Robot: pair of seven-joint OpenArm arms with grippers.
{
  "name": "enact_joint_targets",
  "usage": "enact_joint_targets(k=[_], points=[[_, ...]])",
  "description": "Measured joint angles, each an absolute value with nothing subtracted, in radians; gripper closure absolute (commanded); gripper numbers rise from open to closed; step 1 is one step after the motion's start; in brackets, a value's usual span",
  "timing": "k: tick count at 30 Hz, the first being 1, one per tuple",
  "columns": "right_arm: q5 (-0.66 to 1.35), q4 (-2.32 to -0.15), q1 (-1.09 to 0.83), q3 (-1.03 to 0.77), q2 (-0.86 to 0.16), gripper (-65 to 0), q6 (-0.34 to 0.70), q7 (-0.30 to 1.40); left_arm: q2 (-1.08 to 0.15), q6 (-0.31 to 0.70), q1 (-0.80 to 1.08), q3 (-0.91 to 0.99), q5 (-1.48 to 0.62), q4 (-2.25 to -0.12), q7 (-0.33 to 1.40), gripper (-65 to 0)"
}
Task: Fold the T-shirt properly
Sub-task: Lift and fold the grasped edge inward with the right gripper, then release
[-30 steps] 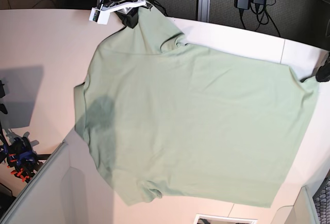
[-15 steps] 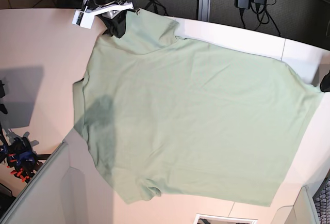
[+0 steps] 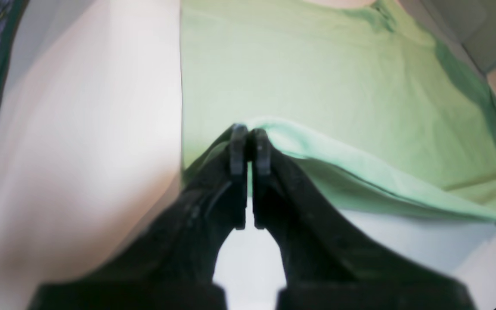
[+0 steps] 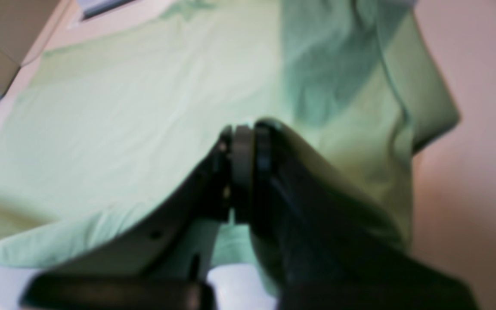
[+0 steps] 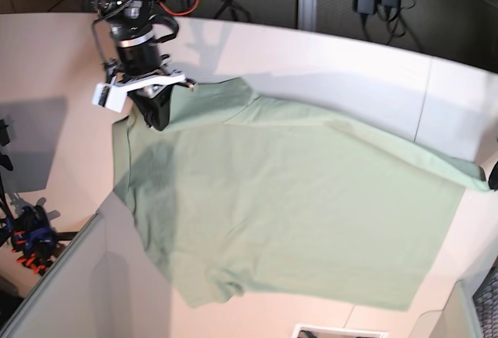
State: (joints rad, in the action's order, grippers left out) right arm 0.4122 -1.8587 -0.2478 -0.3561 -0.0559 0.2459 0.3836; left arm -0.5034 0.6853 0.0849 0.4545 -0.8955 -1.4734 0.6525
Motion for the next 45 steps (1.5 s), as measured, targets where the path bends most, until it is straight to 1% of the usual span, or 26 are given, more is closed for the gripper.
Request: enact_joint_targets(k=[2,6,10,17,25,26,28,29,30,31,32,33,34,37,41,45], points=[[0.395,-1.806,-0.189,-0.356,-0.07,0.0,0.248,0.376,-0.494,0.686,0.05,0.399,-0.842,-1.422,0.615,0.0],[0.392,-1.695,-0.081,-0.357,-0.086,0.0,0.317,0.374,-0.482,0.684,-0.035,0.313,-0.76,-1.304,0.565,0.0],[0.392,-1.621,0.002,-0.357,-0.089,0.0,0.318,0.371,-0.477,0.684,-0.119,0.291,-0.759,-1.257,0.545,0.0],[0.391,-1.499,0.128,-0.357,-0.1,0.0,0.318,0.371,-0.477,0.684,-0.185,0.275,-0.694,-1.185,0.522,0.0],[0.34,-1.354,0.218,-0.353,-0.116,0.0,0.318,0.364,-0.474,0.685,-0.251,0.186,-0.579,-1.018,0.366,0.0],[0.338,-1.34,0.226,-0.353,-0.116,0.0,0.318,0.361,-0.474,0.685,-0.26,0.178,-0.57,-1.0,0.353,-0.4],[0.335,-1.312,0.234,-0.351,-0.116,0.0,0.318,0.358,-0.474,0.685,-0.276,0.171,-0.565,-0.973,0.337,-10.5],[0.333,-1.304,0.233,-0.351,-0.116,-4.0,0.324,0.344,-0.474,0.685,-0.282,0.171,-0.565,-0.965,0.331,-14.1],[0.332,-1.297,0.233,-0.35,-0.116,-12.2,0.338,0.342,-0.475,0.685,-0.285,0.171,-0.567,-0.959,0.324,-15.6],[0.323,-1.289,0.233,-0.35,-0.119,-21.0,0.348,0.341,-0.475,0.685,-0.286,0.171,-0.569,-0.953,0.324,-15.7],[0.312,-1.286,0.233,-0.35,-0.122,-27.9,0.349,0.342,-0.476,0.685,-0.285,0.171,-0.568,-0.947,0.324,-15.7],[0.299,-1.283,0.233,-0.351,-0.122,-32.7,0.349,0.34,-0.476,0.685,-0.285,0.171,-0.566,-0.941,0.325,-15.8],[0.294,-1.283,0.233,-0.351,-0.125,-34.8,0.349,0.341,-0.476,0.685,-0.283,0.171,-0.565,-0.94,0.325,-16.7],[0.294,-1.283,0.233,-0.35,-0.127,-34.7,0.349,0.334,-0.477,0.685,-0.283,0.171,-0.582,-0.939,0.33,-22.9],[0.294,-1.285,0.232,-0.351,-0.135,-34.7,0.349,0.323,-0.479,0.685,-0.283,0.178,-0.734,-0.94,0.431,-23.0],[0.295,-1.306,0.226,-0.368,-0.138,-34.7,0.35,0.324,-0.479,0.685,-0.283,0.179,-0.783,-0.94,0.449,-23.0]])
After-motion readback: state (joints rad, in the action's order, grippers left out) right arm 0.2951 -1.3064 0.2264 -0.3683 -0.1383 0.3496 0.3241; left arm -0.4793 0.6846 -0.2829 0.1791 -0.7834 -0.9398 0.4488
